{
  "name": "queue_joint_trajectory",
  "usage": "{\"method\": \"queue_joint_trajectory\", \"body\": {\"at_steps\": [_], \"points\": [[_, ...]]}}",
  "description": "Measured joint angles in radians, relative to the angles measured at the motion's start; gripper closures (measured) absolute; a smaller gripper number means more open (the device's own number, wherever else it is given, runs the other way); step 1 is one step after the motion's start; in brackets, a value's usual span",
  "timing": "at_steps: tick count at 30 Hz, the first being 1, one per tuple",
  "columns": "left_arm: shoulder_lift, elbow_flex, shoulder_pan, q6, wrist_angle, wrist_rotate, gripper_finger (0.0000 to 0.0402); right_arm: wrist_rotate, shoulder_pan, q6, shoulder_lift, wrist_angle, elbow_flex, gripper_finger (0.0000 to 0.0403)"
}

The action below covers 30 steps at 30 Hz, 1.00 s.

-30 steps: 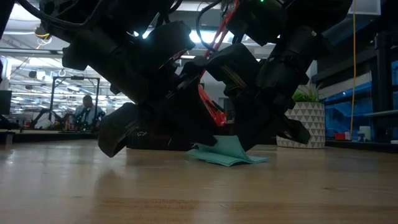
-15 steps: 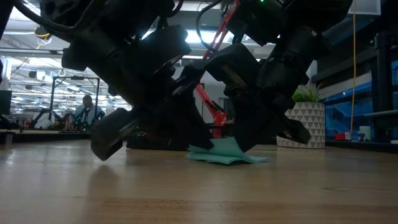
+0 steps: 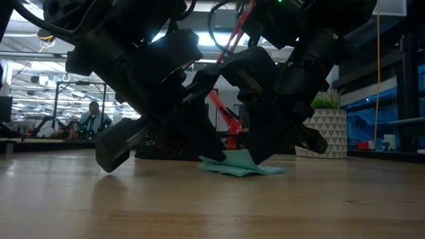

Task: Pick and place office supplies into organizer
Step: Put the blue sticky note into the black desk organizer

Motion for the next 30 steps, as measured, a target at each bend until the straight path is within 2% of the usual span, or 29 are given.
{"method": "queue_joint_trajectory", "body": {"at_steps": [6,17,24,30], "points": [[-0.001,0.000,0.000,0.000,-0.001,-0.011,0.0398,0.000,0.000,-0.051,0.000,0.010,0.000,0.0360],[-0.001,0.000,0.000,0.000,0.001,-0.017,0.0398,0.005,0.000,-0.102,-0.055,-0.004,-0.001,0.0261],[-0.001,0.000,-0.002,-0.007,0.002,-0.038,0.0398,0.091,0.005,-0.192,-0.178,-0.078,0.000,0.0251],[-0.001,0.000,0.000,-0.040,0.000,-0.080,0.0398,0.169,0.054,-0.236,-0.271,-0.231,0.001,0.0251]]}}
